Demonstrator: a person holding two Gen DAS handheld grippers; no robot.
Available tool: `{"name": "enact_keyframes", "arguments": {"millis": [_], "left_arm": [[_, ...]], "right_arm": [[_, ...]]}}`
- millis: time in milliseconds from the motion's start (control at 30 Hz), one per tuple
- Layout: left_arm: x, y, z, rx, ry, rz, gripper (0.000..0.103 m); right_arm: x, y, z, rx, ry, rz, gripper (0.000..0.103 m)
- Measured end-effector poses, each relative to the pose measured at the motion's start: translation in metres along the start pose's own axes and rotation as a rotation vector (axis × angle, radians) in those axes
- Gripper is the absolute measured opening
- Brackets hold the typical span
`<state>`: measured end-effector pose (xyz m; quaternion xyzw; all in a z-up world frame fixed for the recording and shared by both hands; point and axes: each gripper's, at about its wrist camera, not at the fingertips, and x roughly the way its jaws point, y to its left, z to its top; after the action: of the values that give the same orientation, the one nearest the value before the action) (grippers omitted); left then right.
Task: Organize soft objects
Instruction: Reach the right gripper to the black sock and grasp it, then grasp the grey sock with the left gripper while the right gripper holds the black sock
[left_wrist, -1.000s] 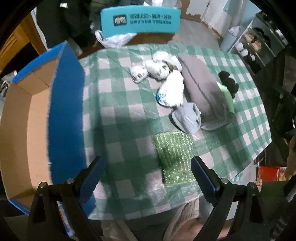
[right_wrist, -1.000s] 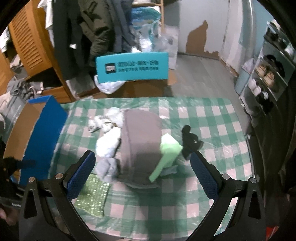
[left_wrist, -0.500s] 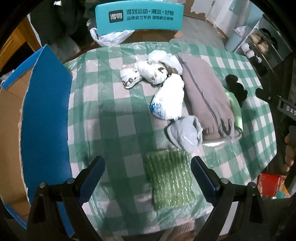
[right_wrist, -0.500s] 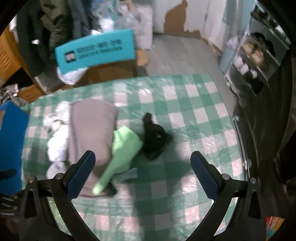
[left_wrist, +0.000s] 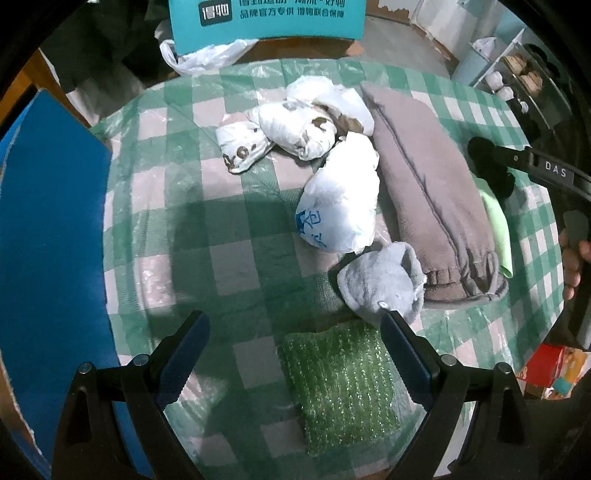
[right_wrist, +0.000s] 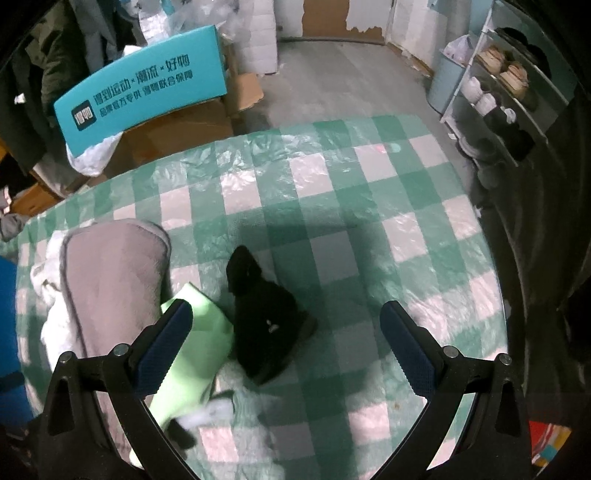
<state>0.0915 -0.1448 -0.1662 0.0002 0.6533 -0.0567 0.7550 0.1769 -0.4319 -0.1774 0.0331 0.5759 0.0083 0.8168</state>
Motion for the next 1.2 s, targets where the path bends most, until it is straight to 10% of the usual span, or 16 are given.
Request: {"name": "enact_keyframes", "arguments": {"millis": [200, 567, 967, 1200], "left_arm": [[0.006, 0.001, 0.010, -0.005, 0.012, -0.017, 0.095], [0.012, -0.019, 0.019, 0.009, 0.034, -0.062, 0.095], [0.020, -0.041, 0.021, 0.024, 0.021, -0.069, 0.095], [0.023, -0.049, 0.022, 0.043, 0.004, -0.148, 0.052]], "right_arm": [[0.016, 0.002, 0.003, -0.006, 0.019, -0.013, 0.096], [0.024, 0.002, -0.007, -0.032, 0.075, -0.020, 0.043], [-0.001, 0.006, -0.015, -0.033, 0.057, 0.035, 0.040], [-0.024, 0.019, -0.026, -0.057, 0.043, 0.054, 0.040]]}}
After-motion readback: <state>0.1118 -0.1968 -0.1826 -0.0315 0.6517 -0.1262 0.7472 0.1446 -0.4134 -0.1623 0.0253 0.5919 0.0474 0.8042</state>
